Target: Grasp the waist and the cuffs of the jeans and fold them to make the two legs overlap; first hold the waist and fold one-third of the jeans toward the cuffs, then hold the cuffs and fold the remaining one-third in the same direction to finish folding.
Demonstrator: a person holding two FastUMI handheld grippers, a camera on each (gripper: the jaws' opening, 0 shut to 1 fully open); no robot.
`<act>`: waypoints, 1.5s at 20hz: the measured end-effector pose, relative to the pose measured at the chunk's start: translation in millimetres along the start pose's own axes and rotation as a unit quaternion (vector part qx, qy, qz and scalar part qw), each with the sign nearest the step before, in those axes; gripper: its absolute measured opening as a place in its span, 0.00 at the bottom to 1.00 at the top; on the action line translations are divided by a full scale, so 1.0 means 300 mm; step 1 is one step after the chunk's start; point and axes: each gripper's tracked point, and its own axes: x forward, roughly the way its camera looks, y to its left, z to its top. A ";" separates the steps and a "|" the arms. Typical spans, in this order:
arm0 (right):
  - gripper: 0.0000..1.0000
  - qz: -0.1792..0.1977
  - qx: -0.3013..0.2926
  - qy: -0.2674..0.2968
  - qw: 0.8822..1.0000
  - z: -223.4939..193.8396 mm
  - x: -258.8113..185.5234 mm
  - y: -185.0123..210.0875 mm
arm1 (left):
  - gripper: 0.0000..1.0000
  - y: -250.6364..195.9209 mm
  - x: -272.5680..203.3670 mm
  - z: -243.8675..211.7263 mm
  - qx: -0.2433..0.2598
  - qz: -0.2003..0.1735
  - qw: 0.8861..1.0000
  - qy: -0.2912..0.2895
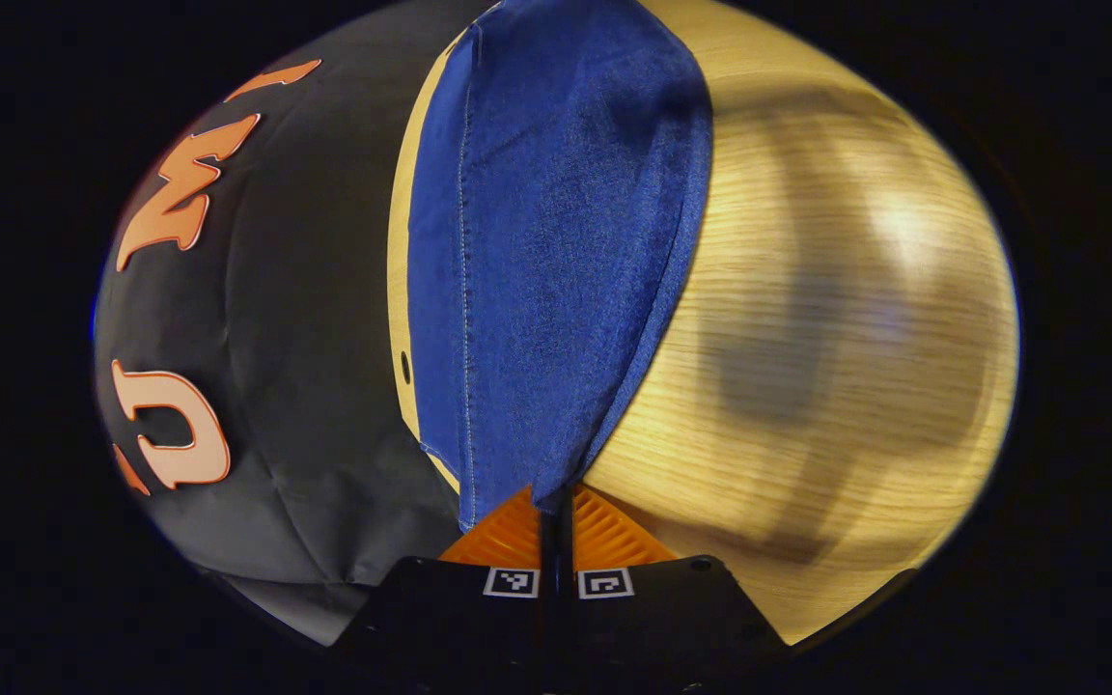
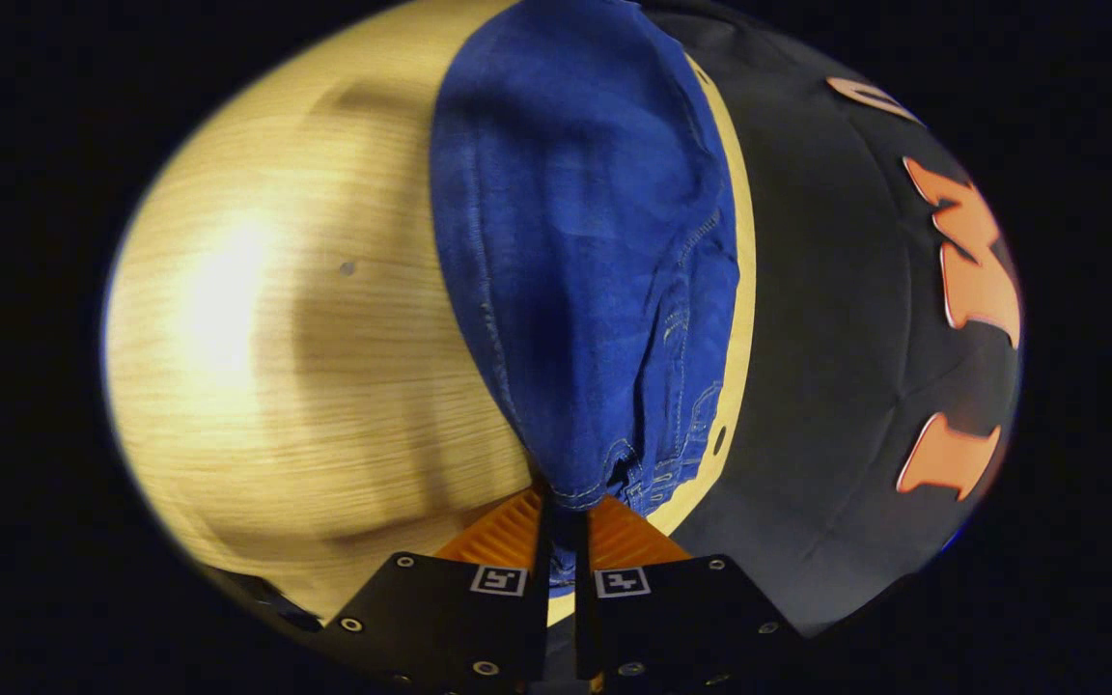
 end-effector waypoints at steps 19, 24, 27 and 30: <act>0.06 0.110 0.032 -0.002 0.993 -0.085 -0.360 0.105 | 0.01 -0.120 -0.482 -0.053 -0.096 -0.145 0.985 -0.001; 0.06 0.158 0.027 -0.008 0.987 -0.128 -0.540 0.114 | 0.01 -0.113 -0.766 -0.068 -0.106 -0.209 0.972 0.008; 0.06 0.190 0.081 -0.014 0.978 -0.121 -0.635 0.083 | 0.01 -0.026 -0.826 -0.068 -0.143 -0.243 0.959 0.015; 0.06 0.201 0.146 -0.015 0.969 -0.094 -0.646 -0.027 | 0.00 0.174 -0.709 -0.078 -0.126 -0.215 0.968 0.007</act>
